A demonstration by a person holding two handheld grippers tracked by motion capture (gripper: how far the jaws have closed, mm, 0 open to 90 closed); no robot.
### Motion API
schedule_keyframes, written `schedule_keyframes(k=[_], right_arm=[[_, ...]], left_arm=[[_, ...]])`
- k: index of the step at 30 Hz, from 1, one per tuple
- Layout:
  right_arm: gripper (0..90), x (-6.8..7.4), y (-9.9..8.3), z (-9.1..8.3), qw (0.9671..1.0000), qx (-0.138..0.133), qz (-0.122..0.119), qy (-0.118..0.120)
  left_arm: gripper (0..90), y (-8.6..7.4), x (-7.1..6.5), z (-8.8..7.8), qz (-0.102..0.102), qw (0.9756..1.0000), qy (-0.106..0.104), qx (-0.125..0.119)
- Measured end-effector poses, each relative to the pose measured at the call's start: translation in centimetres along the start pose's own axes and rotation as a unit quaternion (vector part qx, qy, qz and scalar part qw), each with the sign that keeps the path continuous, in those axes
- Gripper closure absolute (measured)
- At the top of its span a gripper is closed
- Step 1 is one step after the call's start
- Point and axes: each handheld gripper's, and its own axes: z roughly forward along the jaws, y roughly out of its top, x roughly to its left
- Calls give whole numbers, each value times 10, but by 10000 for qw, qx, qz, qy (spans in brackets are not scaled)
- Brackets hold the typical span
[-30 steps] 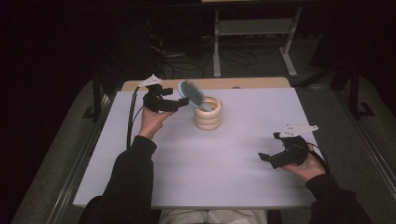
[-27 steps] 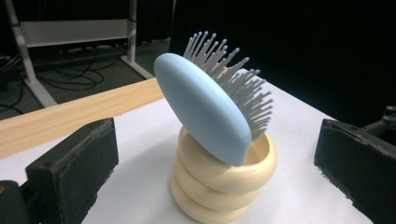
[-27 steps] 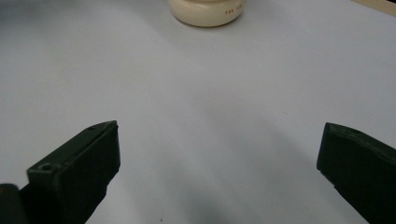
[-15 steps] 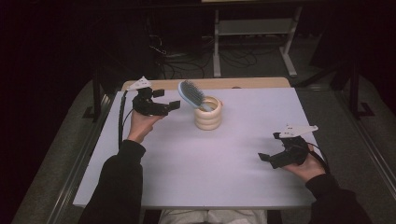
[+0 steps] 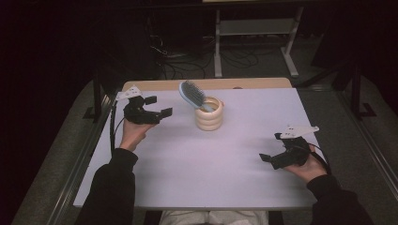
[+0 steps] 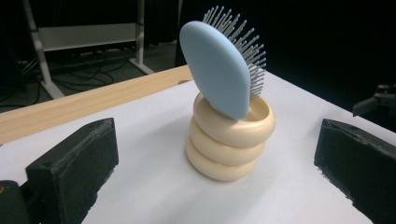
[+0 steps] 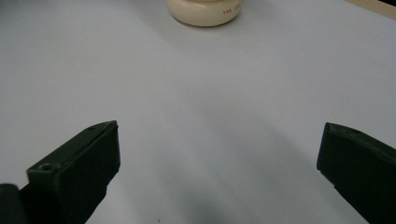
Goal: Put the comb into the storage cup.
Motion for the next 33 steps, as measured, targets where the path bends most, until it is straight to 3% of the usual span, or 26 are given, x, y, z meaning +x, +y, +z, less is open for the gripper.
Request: schedule_keyframes(k=[10, 33], right_arm=[[0, 0, 0, 0, 10000, 4, 21, 28], [0, 1, 0, 1, 10000, 42, 12, 34]], left_arm=[[0, -14, 1, -12, 10, 10000, -43, -69], [0, -37, 0, -53, 256, 9993, 166, -202]])
